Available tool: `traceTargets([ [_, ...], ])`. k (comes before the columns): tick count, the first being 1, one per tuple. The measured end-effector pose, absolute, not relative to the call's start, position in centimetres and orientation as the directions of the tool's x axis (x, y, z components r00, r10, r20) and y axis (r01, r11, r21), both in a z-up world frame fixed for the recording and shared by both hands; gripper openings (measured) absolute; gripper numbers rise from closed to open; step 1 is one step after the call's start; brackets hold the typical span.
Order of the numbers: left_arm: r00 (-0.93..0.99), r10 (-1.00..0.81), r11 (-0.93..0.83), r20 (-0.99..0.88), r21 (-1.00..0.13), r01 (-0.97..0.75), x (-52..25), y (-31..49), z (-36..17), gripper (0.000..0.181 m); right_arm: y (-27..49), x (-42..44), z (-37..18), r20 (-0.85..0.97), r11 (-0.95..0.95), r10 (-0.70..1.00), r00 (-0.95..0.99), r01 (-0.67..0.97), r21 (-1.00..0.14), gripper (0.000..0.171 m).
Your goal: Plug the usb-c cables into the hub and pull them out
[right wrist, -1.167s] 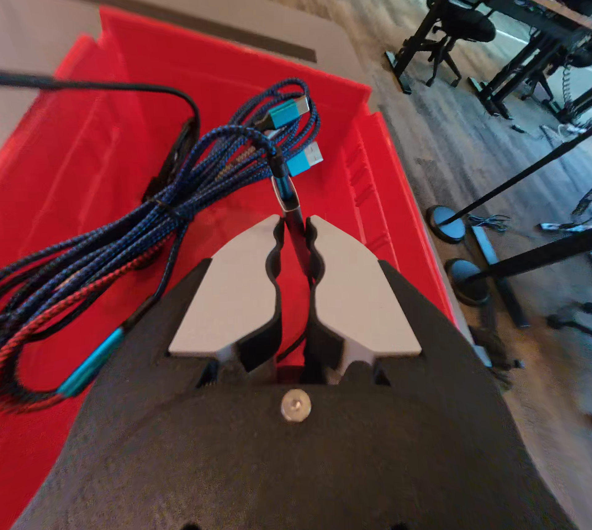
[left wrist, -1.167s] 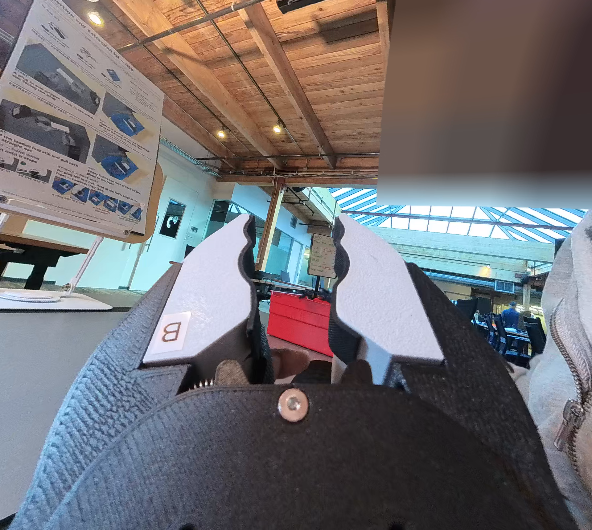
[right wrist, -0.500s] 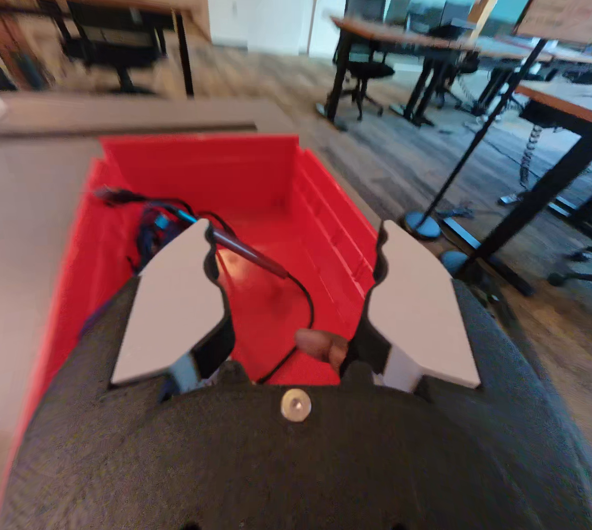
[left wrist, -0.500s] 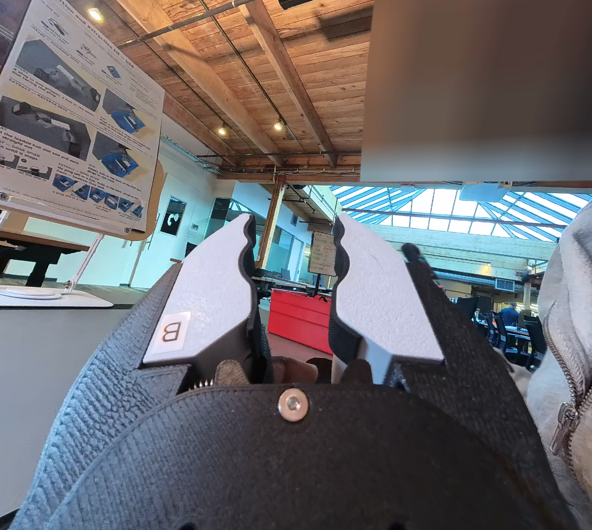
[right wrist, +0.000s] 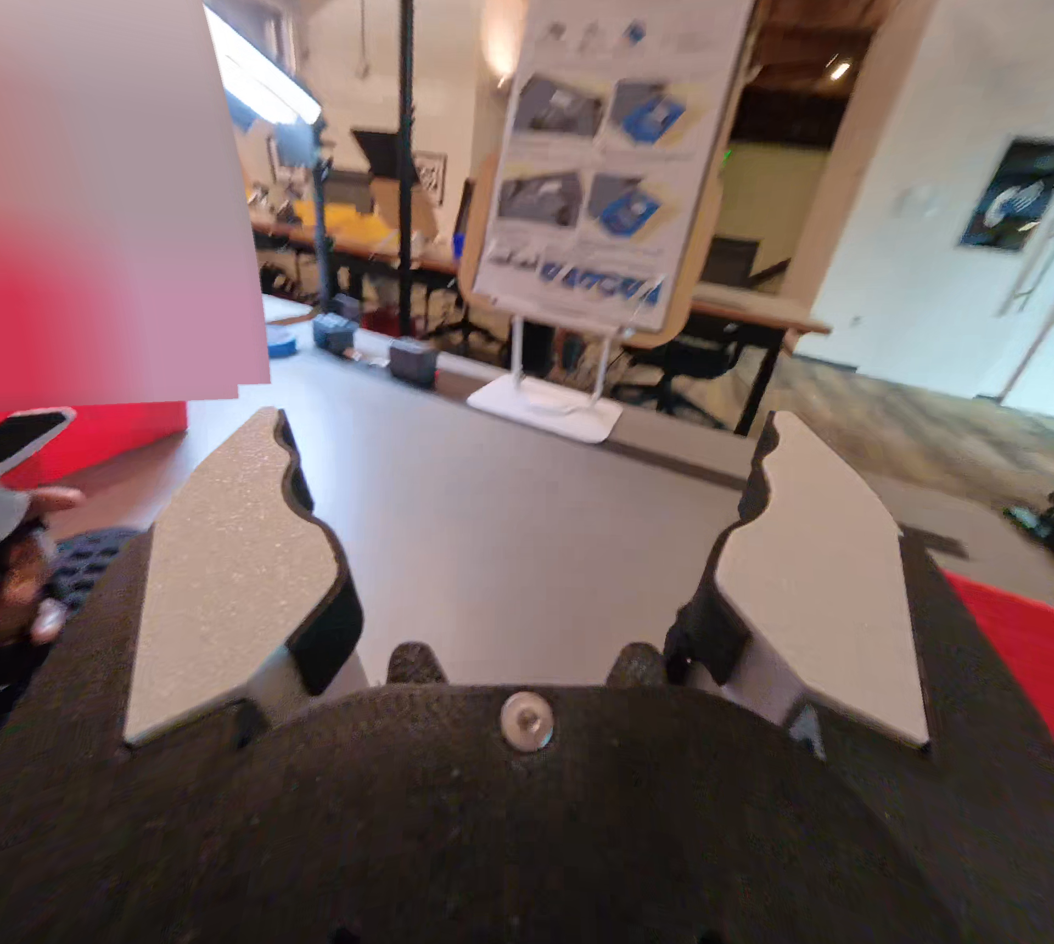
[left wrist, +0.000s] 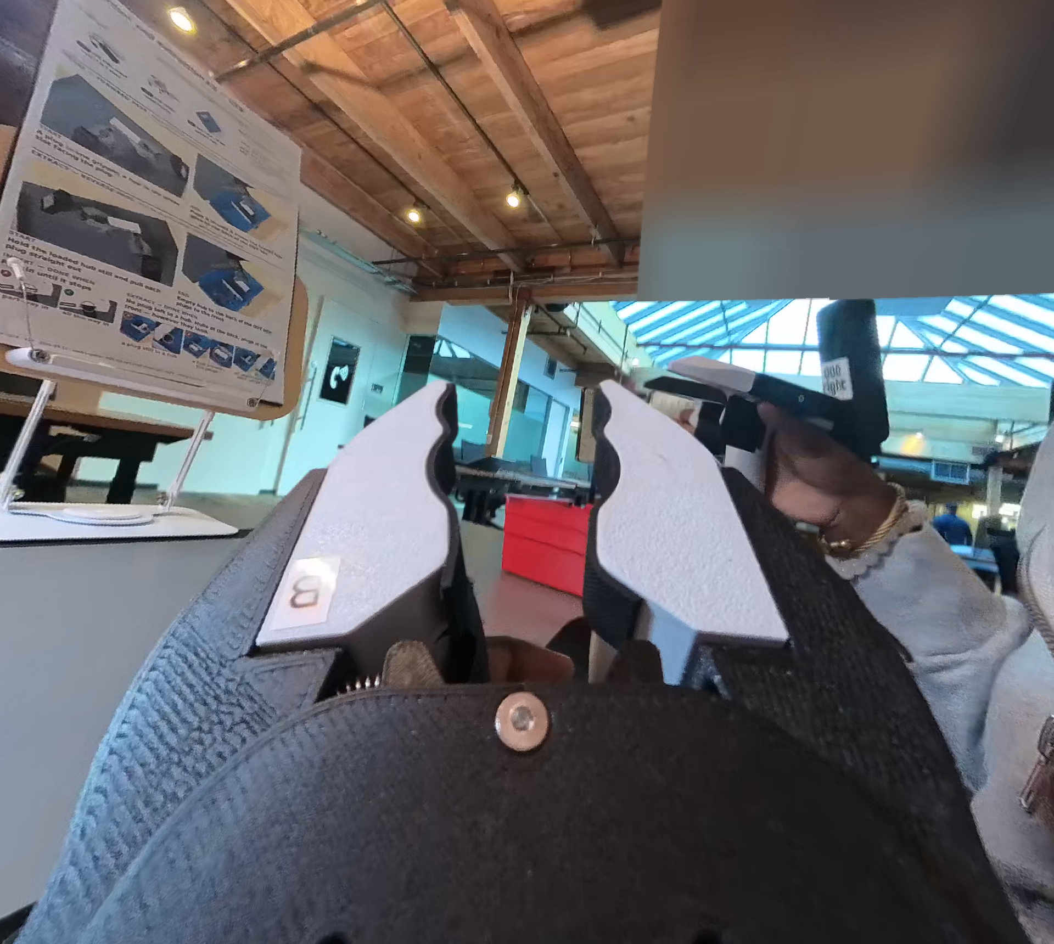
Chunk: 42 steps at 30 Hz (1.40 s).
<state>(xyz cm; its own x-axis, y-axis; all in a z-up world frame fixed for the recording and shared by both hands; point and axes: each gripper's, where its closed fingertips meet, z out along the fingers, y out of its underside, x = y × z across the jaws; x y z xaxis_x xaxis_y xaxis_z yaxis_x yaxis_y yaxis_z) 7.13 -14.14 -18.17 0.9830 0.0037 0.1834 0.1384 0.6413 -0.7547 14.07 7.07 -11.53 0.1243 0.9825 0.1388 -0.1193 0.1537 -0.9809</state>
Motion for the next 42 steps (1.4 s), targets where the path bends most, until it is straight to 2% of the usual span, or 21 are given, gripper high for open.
traceTargets([
  [3, 0.989, 0.034, 0.543, 0.141, -0.834, 0.100, 7.8, -13.0, -18.4, 0.045, 2.9, 11.8, -14.6, 0.088, 0.088, 0.995, -0.041, -0.009, -0.996, 0.140],
  [4, 0.991, 0.049, 0.505, 0.123, -0.859, 0.081, 7.9, -12.7, -18.6, 0.045, 1.6, 11.5, -15.5, 0.075, 0.077, 0.991, -0.111, 0.018, -0.997, 0.111],
  [6, 0.992, 0.087, 0.457, 0.094, -0.888, 0.044, 7.8, -12.3, -18.9, 0.044, -0.5, 11.7, -16.9, 0.035, 0.049, 0.969, -0.243, 0.051, -0.998, 0.003],
  [7, 0.991, 0.103, 0.450, 0.087, -0.892, 0.032, 7.7, -12.3, -18.9, 0.044, -1.2, 11.7, -17.1, -0.011, 0.004, 0.958, -0.285, 0.053, -0.999, 0.000],
  [10, 0.987, 0.122, 0.451, 0.100, -0.892, 0.034, 7.1, -12.6, -18.9, 0.042, -1.9, 11.9, -17.7, -0.183, -0.149, 0.916, -0.356, 0.121, -0.981, 0.004],
  [12, 0.980, 0.161, 0.430, 0.121, -0.902, 0.041, 6.4, -12.8, -19.0, 0.039, -0.7, 11.3, -17.0, -0.245, -0.234, 0.918, -0.314, 0.070, -0.970, 0.121],
  [14, 0.973, 0.207, 0.373, 0.103, -0.928, 0.019, 5.8, -13.0, -18.8, 0.038, 1.6, 10.7, -18.2, -0.170, -0.155, 0.970, -0.177, 0.096, -0.983, 0.145],
  [16, 0.964, 0.258, 0.290, 0.065, -0.957, -0.013, 5.3, -13.8, -18.1, 0.039, 2.8, 10.6, -19.5, -0.048, -0.032, 0.993, -0.109, 0.148, -0.989, 0.137],
  [18, 0.965, 0.261, 0.223, 0.006, -0.973, -0.054, 5.0, -15.3, -16.5, 0.053, 2.4, 11.2, -20.2, 0.052, 0.078, 0.985, -0.165, 0.159, -0.984, 0.038],
  [21, 0.950, 0.312, 0.094, -0.014, -0.994, -0.046, 2.4, -19.0, -14.2, 0.077, 1.7, 11.0, -19.0, -0.032, -0.027, 0.980, -0.196, 0.031, -0.999, 0.046],
  [23, 0.910, 0.410, -0.073, -0.066, -0.997, -0.039, -1.5, -22.2, -14.3, 0.082, 1.7, 10.2, -18.5, -0.088, -0.099, 0.976, -0.199, -0.045, -0.994, 0.138],
  [25, 0.821, 0.563, -0.271, -0.093, -0.960, 0.077, -7.0, -26.1, -15.8, 0.078, 1.8, 9.4, -20.1, -0.083, -0.088, 0.975, -0.208, -0.016, -0.996, 0.140],
  [26, 0.786, 0.612, -0.350, -0.084, -0.920, 0.175, -9.4, -28.1, -16.9, 0.073, 1.5, 9.5, -20.8, -0.032, -0.040, 0.969, -0.245, -0.030, -0.999, 0.085],
  [27, 0.768, 0.638, -0.420, -0.055, -0.861, 0.287, -11.3, -29.8, -18.3, 0.071, 1.4, 9.8, -21.4, 0.029, 0.012, 0.960, -0.279, -0.062, -0.998, 0.002],
  [29, 0.729, 0.684, -0.489, 0.018, -0.730, 0.477, -14.7, -32.5, -20.9, 0.071, 1.5, 9.8, -20.9, 0.038, -0.020, 0.958, -0.285, -0.198, -0.980, 0.015],
  [32, 0.671, 0.731, -0.537, 0.123, -0.503, 0.678, -17.7, -35.2, -24.8, 0.071, 1.9, 9.5, -20.2, -0.051, -0.147, 0.948, -0.313, -0.292, -0.945, 0.112],
  [34, 0.631, 0.769, -0.561, 0.102, -0.365, 0.743, -19.2, -36.9, -26.8, 0.070, 1.6, 9.7, -20.5, -0.095, -0.211, 0.916, -0.389, -0.268, -0.940, 0.100],
  [35, 0.616, 0.781, -0.567, 0.098, -0.301, 0.767, -19.7, -37.4, -27.8, 0.069, 1.6, 10.6, -20.0, -0.092, -0.245, 0.894, -0.438, -0.306, -0.920, 0.029],
  [36, 0.602, 0.793, -0.569, 0.088, -0.247, 0.785, -20.1, -37.9, -28.7, 0.068, 1.9, 11.6, -19.3, -0.092, -0.286, 0.877, -0.472, -0.357, -0.889, 0.000],
  [39, 0.570, 0.812, -0.557, 0.124, -0.125, 0.821, -20.3, -37.9, -31.4, 0.064, 2.4, 12.1, -19.2, -0.125, -0.345, 0.853, -0.507, -0.366, -0.864, 0.000],
  [42, 0.560, 0.824, -0.560, 0.083, -0.029, 0.828, -20.2, -38.4, -33.3, 0.063, 2.6, 12.0, -18.6, -0.074, -0.290, 0.901, -0.428, -0.465, -0.836, 0.058],
])
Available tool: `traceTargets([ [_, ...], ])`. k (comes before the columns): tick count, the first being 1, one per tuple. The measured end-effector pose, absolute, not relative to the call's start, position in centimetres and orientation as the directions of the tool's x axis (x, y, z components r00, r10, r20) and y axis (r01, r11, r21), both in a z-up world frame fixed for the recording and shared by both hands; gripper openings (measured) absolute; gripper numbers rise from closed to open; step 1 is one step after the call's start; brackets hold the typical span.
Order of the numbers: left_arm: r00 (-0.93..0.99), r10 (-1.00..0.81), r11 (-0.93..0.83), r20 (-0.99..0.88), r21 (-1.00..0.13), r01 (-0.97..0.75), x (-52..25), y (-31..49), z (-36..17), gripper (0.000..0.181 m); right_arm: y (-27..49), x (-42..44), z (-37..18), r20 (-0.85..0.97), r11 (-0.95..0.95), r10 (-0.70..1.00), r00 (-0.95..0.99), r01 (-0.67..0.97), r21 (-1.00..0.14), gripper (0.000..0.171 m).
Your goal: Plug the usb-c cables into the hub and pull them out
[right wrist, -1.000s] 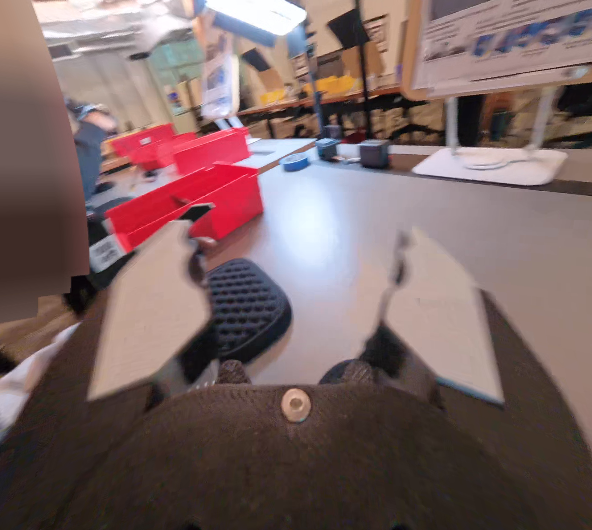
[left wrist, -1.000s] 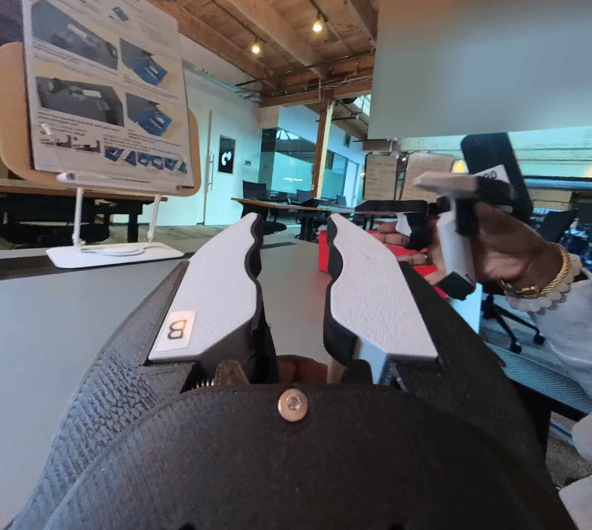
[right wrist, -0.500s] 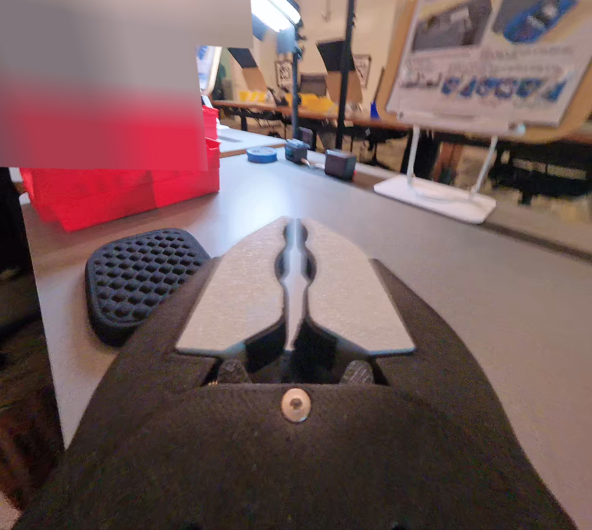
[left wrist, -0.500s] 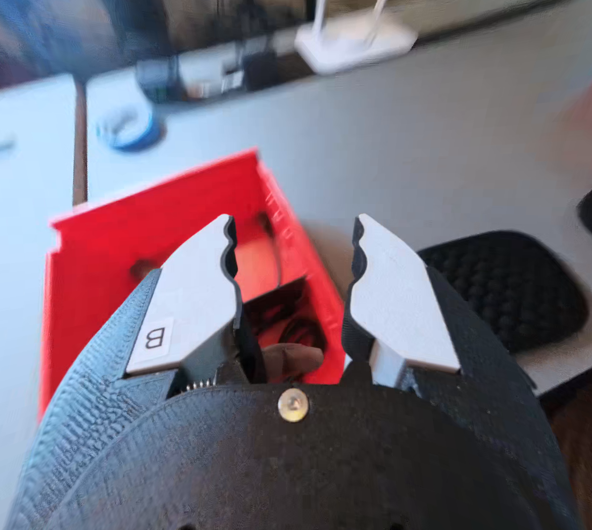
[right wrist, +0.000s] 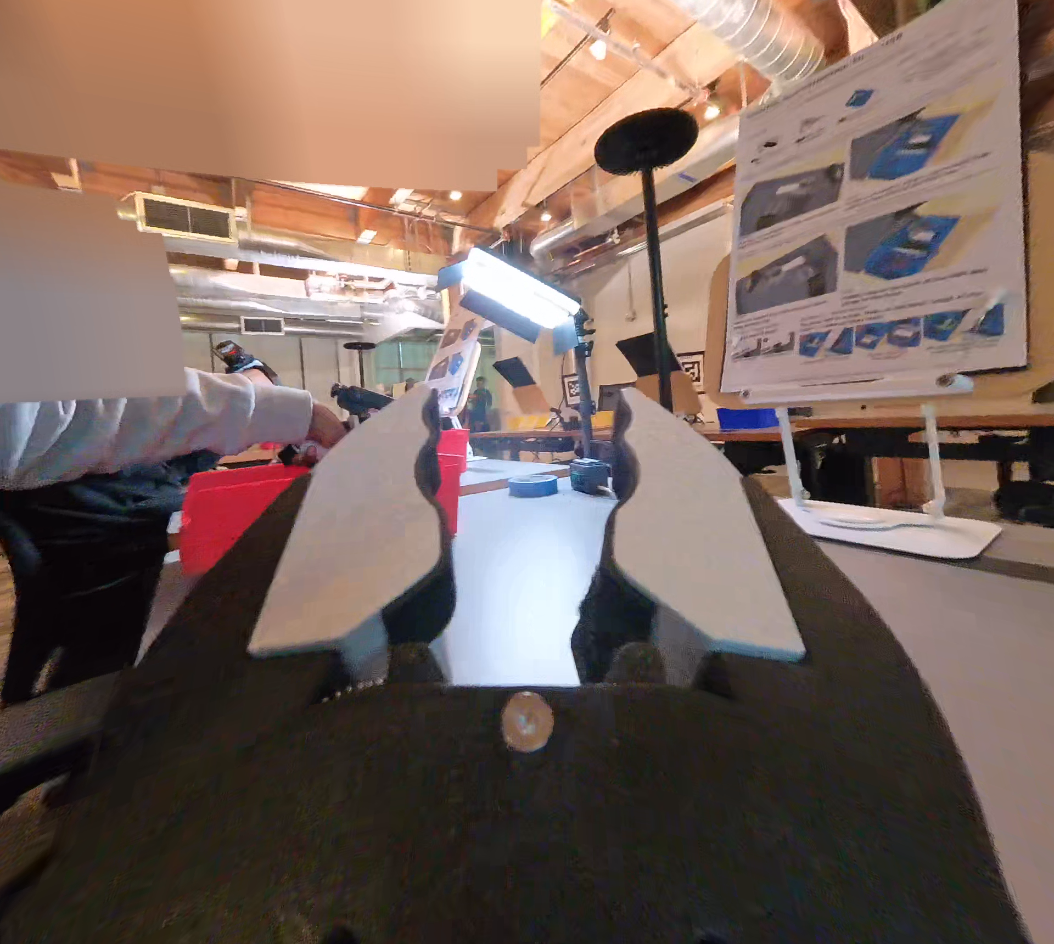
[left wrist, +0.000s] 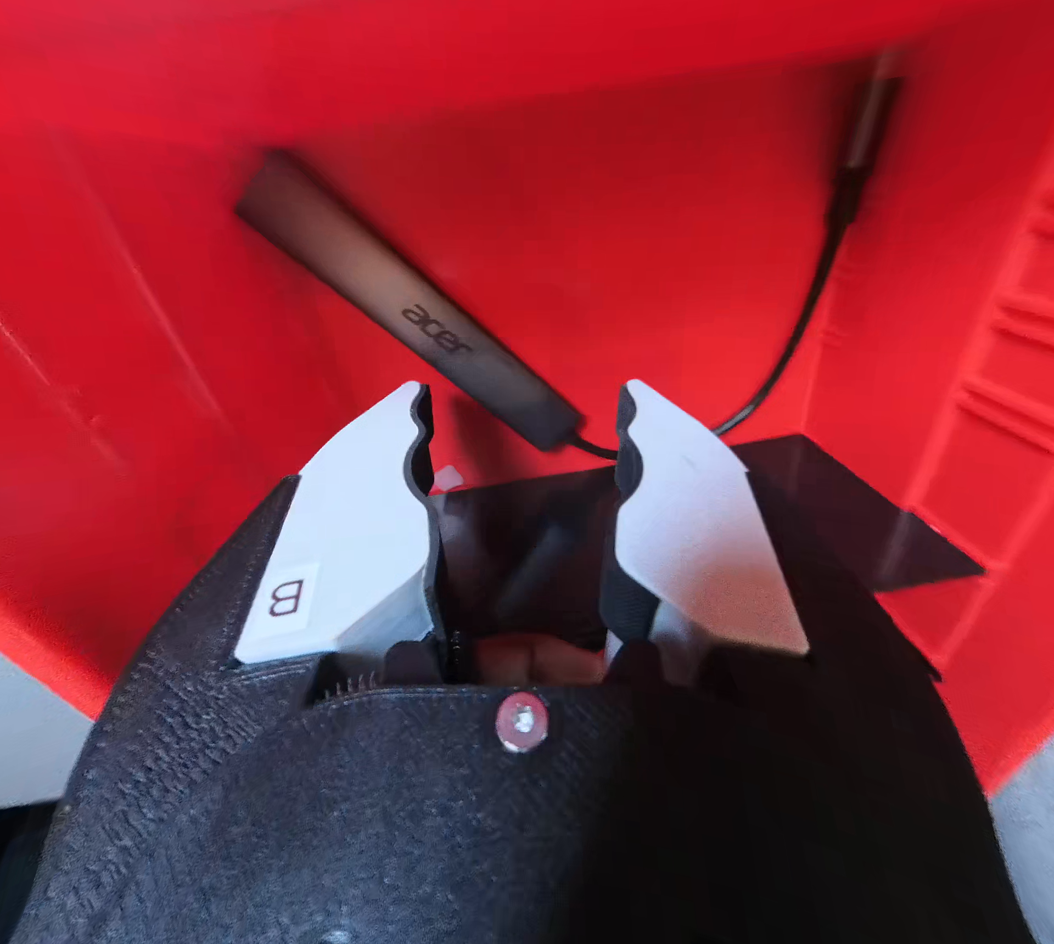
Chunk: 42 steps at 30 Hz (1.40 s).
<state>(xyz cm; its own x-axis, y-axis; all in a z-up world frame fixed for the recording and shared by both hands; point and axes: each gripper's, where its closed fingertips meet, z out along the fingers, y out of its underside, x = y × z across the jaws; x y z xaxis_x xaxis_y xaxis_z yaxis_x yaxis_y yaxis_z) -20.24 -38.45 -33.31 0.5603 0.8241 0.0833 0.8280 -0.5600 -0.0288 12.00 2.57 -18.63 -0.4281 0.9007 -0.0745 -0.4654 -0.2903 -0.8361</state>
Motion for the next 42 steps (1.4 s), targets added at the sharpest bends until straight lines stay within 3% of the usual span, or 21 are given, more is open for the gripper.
traceTargets([
  [2, 0.551, 0.834, -0.551, 0.045, -0.012, 0.835, -20.6, -38.9, -33.8, 0.062, 1.8, 11.7, -18.9, -0.042, -0.258, 0.898, -0.437, -0.447, -0.857, 0.067],
  [5, 0.530, 0.847, -0.531, 0.031, 0.000, 0.848, -20.8, -39.3, -34.7, 0.052, 1.6, 11.8, -18.9, -0.035, -0.254, 0.897, -0.441, -0.448, -0.857, 0.066],
  [6, 0.520, 0.854, -0.520, -0.005, -0.015, 0.854, -21.3, -39.6, -35.1, 0.038, 1.7, 11.8, -18.9, -0.042, -0.261, 0.896, -0.441, -0.449, -0.854, 0.066],
  [13, 0.517, 0.856, -0.511, 0.013, -0.131, 0.850, -21.6, -38.9, -34.4, 0.033, 2.0, 11.6, -19.0, -0.062, -0.270, 0.900, -0.432, -0.439, -0.857, 0.065],
  [19, 0.542, 0.837, -0.467, 0.070, -0.423, 0.776, -22.5, -36.5, -27.0, 0.014, 2.8, 11.7, -18.8, -0.111, -0.311, 0.900, -0.421, -0.443, -0.841, 0.063],
  [26, 0.621, 0.781, -0.463, 0.065, -0.608, 0.645, -21.0, -34.8, -20.9, 0.011, 2.9, 11.6, -18.9, -0.113, -0.305, 0.905, -0.410, -0.442, -0.843, 0.062],
  [31, 0.691, 0.719, -0.446, -0.071, -0.809, 0.382, -18.3, -32.3, -14.3, 0.010, 3.3, 11.6, -18.9, -0.136, -0.326, 0.903, -0.407, -0.444, -0.835, 0.061],
  [34, 0.673, 0.693, -0.420, -0.259, -0.904, 0.085, -16.1, -30.4, -9.0, 0.009, 3.1, 11.6, -18.9, -0.125, -0.313, 0.906, -0.404, -0.444, -0.839, 0.060],
  [38, 0.506, 0.621, -0.474, -0.599, -0.801, -0.367, -11.0, -26.3, -3.8, 0.010, 2.7, 11.6, -19.0, -0.096, -0.288, 0.910, -0.402, -0.450, -0.845, 0.059],
  [42, 0.404, 0.485, -0.435, -0.775, -0.615, -0.658, -4.8, -20.9, -2.9, 0.009, 2.2, 11.8, -18.9, -0.055, -0.259, 0.910, -0.410, -0.461, -0.849, 0.059],
])
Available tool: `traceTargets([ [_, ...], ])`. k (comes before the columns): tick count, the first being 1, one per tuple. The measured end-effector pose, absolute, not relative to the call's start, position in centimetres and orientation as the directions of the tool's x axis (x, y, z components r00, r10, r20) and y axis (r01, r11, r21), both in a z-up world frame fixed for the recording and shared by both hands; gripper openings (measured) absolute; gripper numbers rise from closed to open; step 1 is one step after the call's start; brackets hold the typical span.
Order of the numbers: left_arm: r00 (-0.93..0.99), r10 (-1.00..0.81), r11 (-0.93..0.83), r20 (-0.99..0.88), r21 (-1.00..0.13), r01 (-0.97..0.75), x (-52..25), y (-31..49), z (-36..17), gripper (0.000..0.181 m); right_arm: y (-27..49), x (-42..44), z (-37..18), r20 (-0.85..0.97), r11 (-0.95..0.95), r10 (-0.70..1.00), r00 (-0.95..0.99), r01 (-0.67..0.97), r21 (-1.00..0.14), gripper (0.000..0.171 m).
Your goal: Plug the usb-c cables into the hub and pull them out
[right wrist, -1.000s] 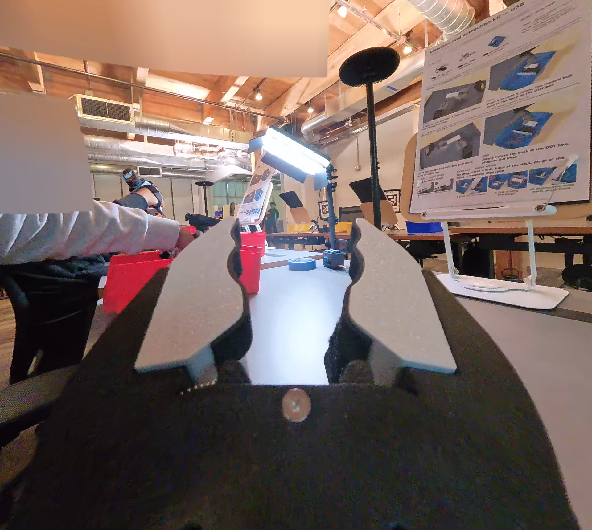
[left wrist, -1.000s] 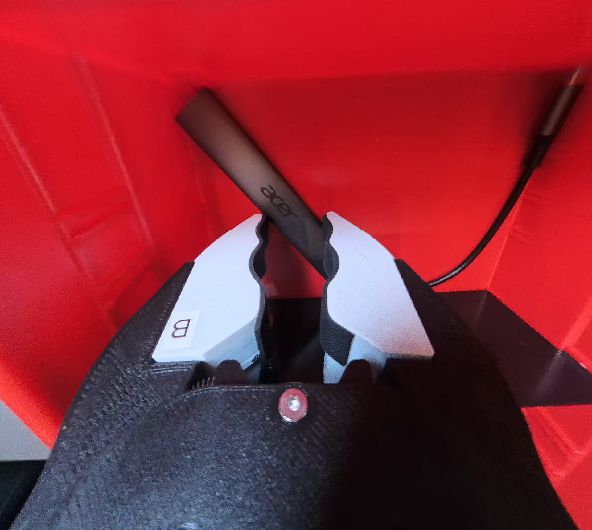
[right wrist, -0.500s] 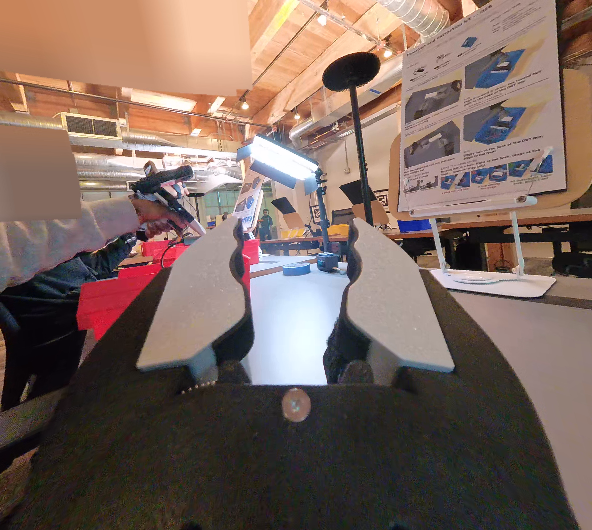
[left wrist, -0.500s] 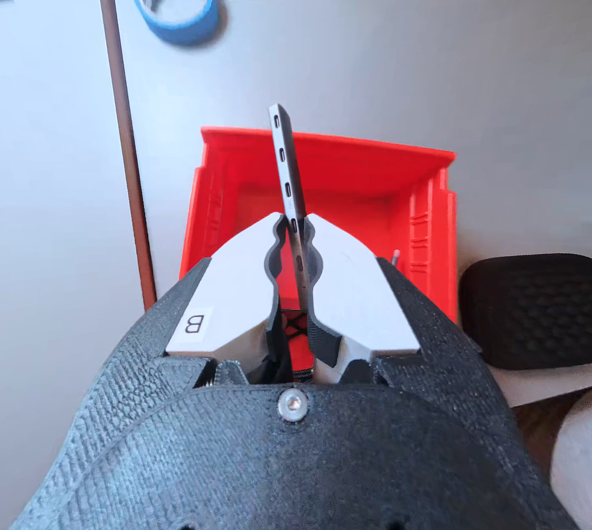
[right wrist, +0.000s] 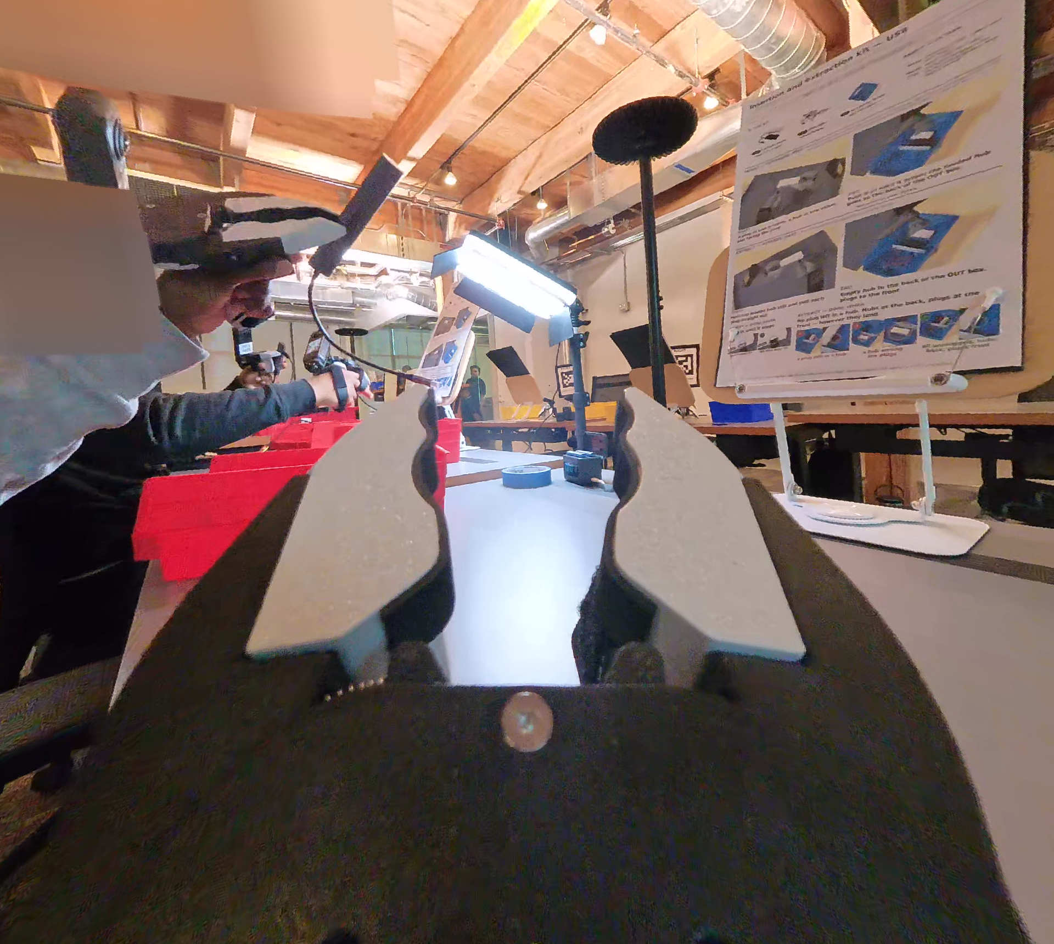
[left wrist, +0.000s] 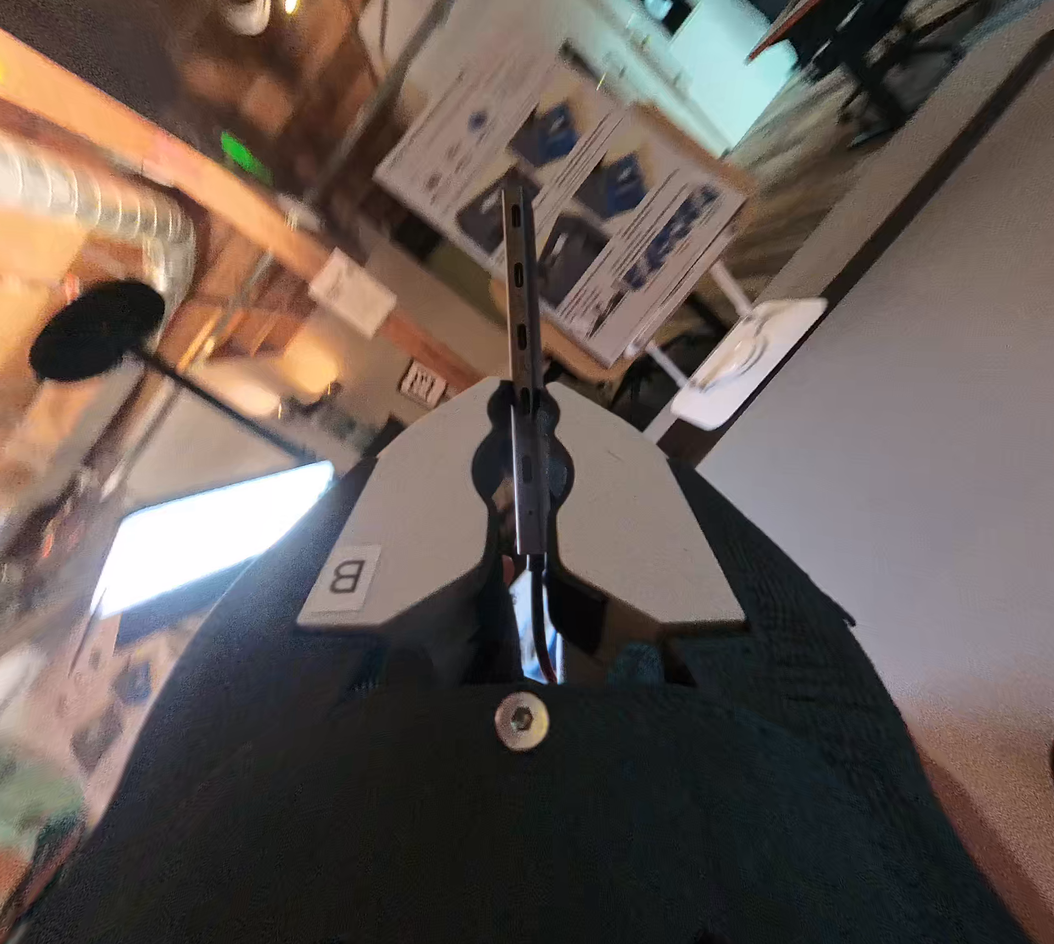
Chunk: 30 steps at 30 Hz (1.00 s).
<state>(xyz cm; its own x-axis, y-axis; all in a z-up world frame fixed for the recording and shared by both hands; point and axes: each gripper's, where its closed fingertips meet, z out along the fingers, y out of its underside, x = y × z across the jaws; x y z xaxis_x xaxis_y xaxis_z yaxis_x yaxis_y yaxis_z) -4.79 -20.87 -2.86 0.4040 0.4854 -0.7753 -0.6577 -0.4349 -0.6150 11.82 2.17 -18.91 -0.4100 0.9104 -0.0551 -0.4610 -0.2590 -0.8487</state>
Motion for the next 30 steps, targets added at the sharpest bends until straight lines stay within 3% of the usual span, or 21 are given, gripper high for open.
traceTargets([
  [2, 0.420, 0.376, -0.355, -0.826, -0.548, -0.758, -1.4, -18.0, -4.2, 0.009, 1.2, 12.0, -18.8, 0.019, -0.205, 0.903, -0.429, -0.470, -0.859, 0.057],
  [5, 0.398, 0.170, -0.261, -0.901, -0.431, -0.864, 2.9, -14.6, -8.0, 0.010, -1.6, 12.5, -18.5, 0.278, 0.023, 0.836, -0.474, -0.476, -0.879, 0.058],
  [9, 0.325, 0.018, -0.219, -0.946, -0.321, -0.922, 5.9, -12.0, -12.4, 0.010, -3.7, 13.5, -15.5, 0.475, 0.170, 0.733, -0.487, -0.545, -0.821, 0.060],
  [12, 0.326, -0.063, -0.193, -0.943, -0.309, -0.931, 7.1, -10.7, -14.7, 0.010, -4.4, 13.9, -13.5, 0.530, 0.201, 0.715, -0.456, -0.592, -0.780, 0.054],
  [16, 0.329, -0.139, -0.153, -0.934, -0.308, -0.939, 8.5, -9.7, -16.5, 0.010, -6.2, 12.5, -15.1, 0.717, 0.457, 0.566, -0.407, -0.569, -0.684, 0.049],
  [19, 0.329, -0.180, -0.142, -0.927, -0.306, -0.941, 9.2, -9.5, -17.3, 0.010, -6.9, 12.1, -16.0, 0.787, 0.530, 0.486, -0.381, -0.587, -0.612, 0.037],
  [21, 0.338, -0.185, -0.131, -0.923, -0.318, -0.939, 9.6, -9.5, -17.5, 0.010, -7.3, 12.1, -16.2, 0.819, 0.553, 0.447, -0.360, -0.608, -0.570, 0.016],
  [25, 0.392, -0.125, -0.142, -0.911, -0.375, -0.916, 9.1, -9.6, -17.4, 0.011, -7.7, 12.2, -16.9, 0.855, 0.622, 0.374, -0.360, -0.586, -0.519, 0.010],
  [30, 0.658, 0.106, -0.071, -0.745, -0.666, -0.743, 8.3, -11.0, -14.9, 0.022, -4.3, 11.3, -18.1, 0.960, 0.840, 0.235, -0.152, -0.465, -0.279, 0.009],
])
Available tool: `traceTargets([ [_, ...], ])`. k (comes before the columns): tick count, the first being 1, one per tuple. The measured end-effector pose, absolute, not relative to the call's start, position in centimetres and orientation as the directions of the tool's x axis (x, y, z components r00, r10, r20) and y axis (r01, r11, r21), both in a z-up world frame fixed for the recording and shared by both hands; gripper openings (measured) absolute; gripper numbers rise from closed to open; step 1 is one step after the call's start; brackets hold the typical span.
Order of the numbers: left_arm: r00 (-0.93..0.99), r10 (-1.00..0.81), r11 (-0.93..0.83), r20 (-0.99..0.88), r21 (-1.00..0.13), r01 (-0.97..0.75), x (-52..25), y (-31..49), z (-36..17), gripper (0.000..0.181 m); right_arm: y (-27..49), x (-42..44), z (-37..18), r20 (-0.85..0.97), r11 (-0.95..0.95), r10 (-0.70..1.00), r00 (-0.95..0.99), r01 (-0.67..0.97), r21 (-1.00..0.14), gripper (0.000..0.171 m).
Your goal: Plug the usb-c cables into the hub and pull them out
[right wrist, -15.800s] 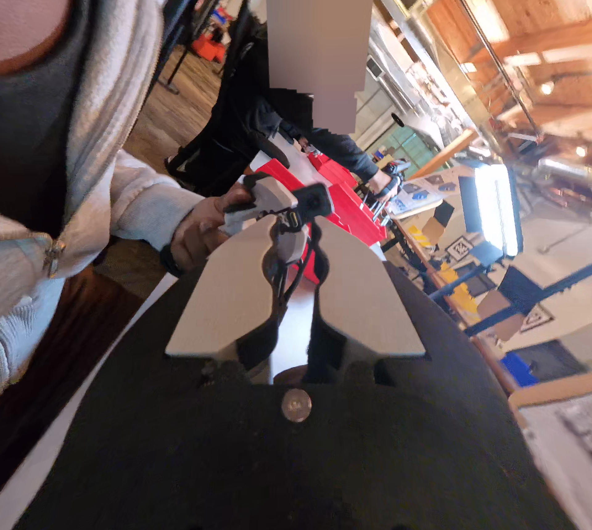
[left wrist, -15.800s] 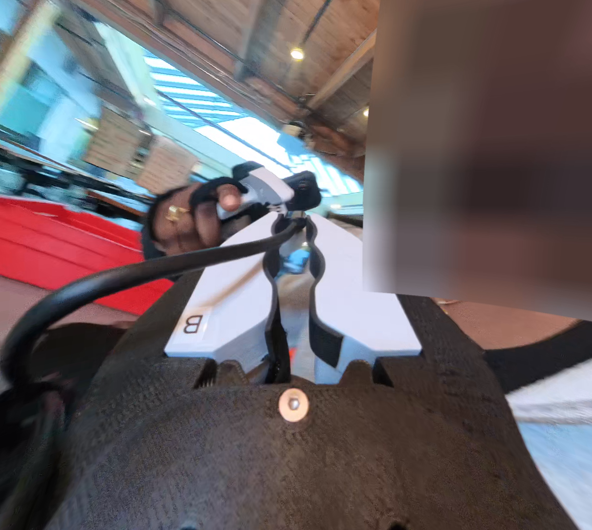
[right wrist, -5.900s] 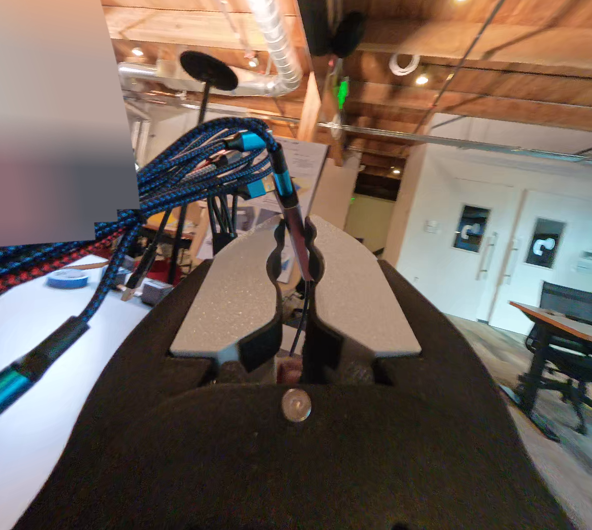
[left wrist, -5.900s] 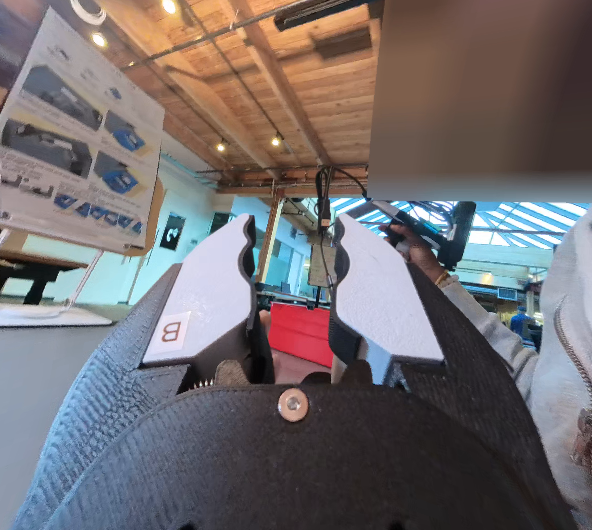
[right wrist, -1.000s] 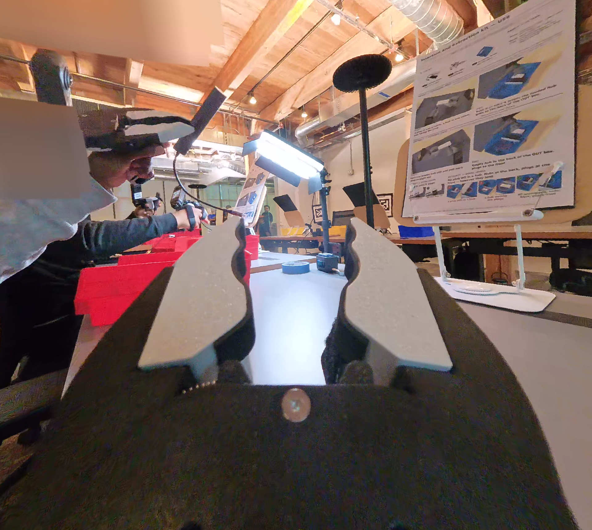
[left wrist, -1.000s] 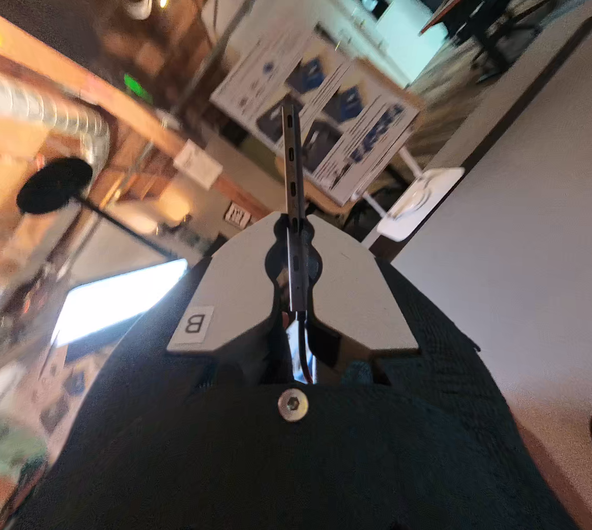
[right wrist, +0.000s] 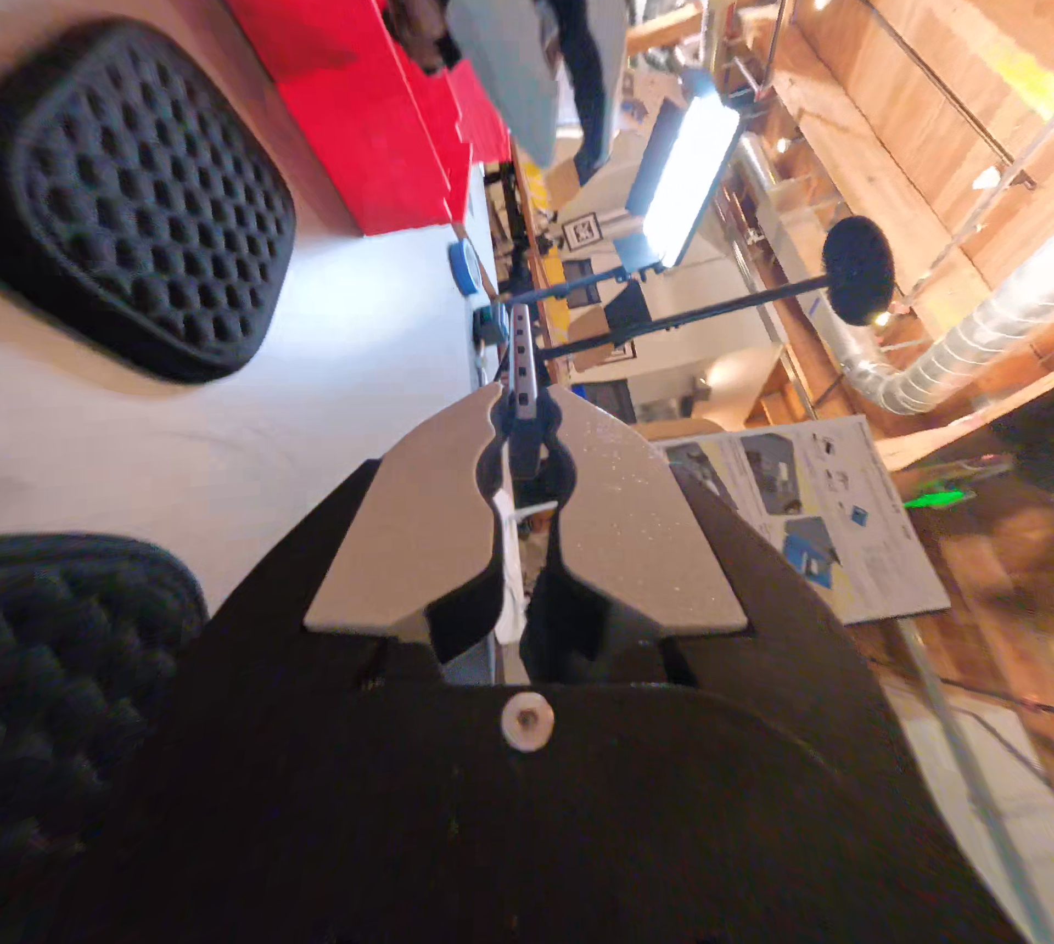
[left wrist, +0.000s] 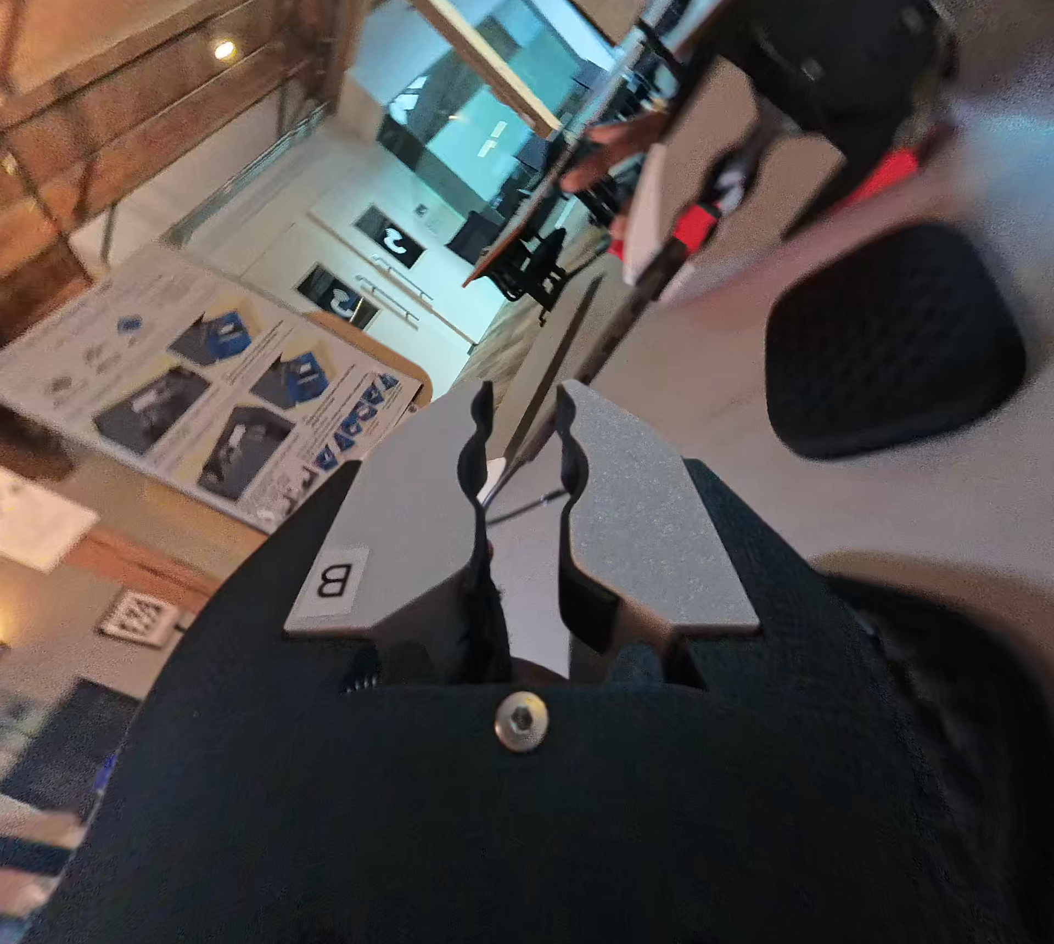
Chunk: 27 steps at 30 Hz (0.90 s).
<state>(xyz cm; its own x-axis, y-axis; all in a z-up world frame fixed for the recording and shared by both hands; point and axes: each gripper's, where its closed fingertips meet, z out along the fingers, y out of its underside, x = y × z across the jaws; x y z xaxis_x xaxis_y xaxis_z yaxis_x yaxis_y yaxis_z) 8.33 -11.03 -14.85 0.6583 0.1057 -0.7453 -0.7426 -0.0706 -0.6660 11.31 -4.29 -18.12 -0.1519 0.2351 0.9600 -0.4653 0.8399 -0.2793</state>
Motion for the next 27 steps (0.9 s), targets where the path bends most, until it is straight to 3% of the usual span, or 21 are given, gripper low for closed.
traceTargets([
  [4, 0.813, 0.324, 0.009, -0.484, -0.857, -0.515, 5.9, -14.2, -14.0, 0.029, -1.0, 11.7, -22.0, 0.971, 0.914, 0.162, -0.178, -0.345, -0.216, 0.010],
  [8, 0.794, 0.525, 0.022, -0.305, -0.928, -0.371, 3.2, -20.5, -14.0, 0.031, 1.4, 12.9, -27.0, 0.964, 0.961, 0.075, -0.253, -0.241, -0.138, 0.009],
  [10, 0.746, 0.607, -0.009, -0.273, -0.941, -0.337, 2.1, -24.5, -13.8, 0.031, 1.9, 13.8, -29.2, 0.943, 0.964, 0.080, -0.322, -0.217, -0.156, 0.010],
  [15, 0.609, 0.757, -0.148, -0.239, -0.969, -0.196, -0.3, -33.5, -14.6, 0.038, 1.4, 15.0, -31.3, 0.885, 0.930, 0.194, -0.422, -0.207, -0.303, 0.012],
  [19, 0.639, 0.741, -0.269, -0.206, -0.963, 0.002, -0.7, -36.7, -17.6, 0.045, 0.7, 15.6, -32.0, 0.773, 0.863, 0.327, -0.544, -0.162, -0.479, 0.020],
  [23, 0.724, 0.668, -0.348, -0.174, -0.932, 0.097, 0.3, -37.5, -20.7, 0.046, 0.9, 15.9, -30.5, 0.648, 0.739, 0.493, -0.580, -0.114, -0.664, 0.055],
  [27, 0.748, 0.653, -0.373, -0.121, -0.911, 0.178, -0.4, -37.2, -23.6, 0.046, 1.6, 16.1, -26.3, 0.526, 0.517, 0.677, -0.516, -0.175, -0.838, 0.069],
])
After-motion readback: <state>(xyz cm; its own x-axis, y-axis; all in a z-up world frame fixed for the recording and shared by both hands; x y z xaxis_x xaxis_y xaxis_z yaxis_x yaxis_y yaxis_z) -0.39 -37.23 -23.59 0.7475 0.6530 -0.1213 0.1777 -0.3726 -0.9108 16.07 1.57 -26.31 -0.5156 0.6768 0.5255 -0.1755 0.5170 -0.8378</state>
